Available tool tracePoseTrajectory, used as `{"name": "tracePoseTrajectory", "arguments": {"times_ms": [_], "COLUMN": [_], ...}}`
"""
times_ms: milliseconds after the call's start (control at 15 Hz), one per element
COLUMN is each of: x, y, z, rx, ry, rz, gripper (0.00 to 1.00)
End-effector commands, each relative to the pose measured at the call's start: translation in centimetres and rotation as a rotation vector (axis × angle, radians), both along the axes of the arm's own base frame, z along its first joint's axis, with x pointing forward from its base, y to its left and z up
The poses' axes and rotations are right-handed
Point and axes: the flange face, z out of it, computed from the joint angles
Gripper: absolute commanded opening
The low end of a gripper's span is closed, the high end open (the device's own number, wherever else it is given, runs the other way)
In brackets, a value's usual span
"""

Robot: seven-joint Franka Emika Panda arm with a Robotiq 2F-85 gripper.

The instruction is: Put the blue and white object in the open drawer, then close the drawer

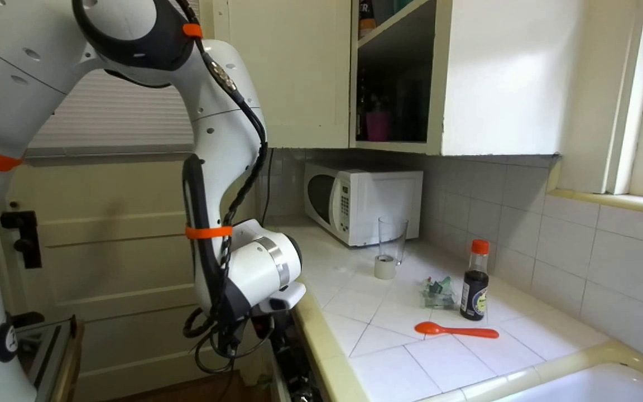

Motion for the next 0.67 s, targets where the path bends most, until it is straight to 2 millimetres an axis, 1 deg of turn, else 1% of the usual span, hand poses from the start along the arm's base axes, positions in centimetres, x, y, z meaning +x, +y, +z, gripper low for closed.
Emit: {"name": "tracePoseTrajectory", "arguments": {"times_ms": [0, 133, 267, 400, 533, 600], "x": [-1.2, -2.7, -4.6, -6.0, -8.3, -9.2], "y": [1.0, 2.1, 3.0, 3.1, 3.0, 3.1], "z": [0.2, 1.0, 1.9, 3.6, 4.7, 4.9], "rx": [-0.044, -0.021, 0.018, 0.056, 0.104, 0.127], "ry": [-0.094, -0.143, -0.156, -0.192, -0.141, -0.102], "rz": [0.009, 0.016, 0.019, 0.006, 0.015, 0.031], "gripper": [1.00, 1.00, 1.00, 1.00, 1.00, 1.00]}}
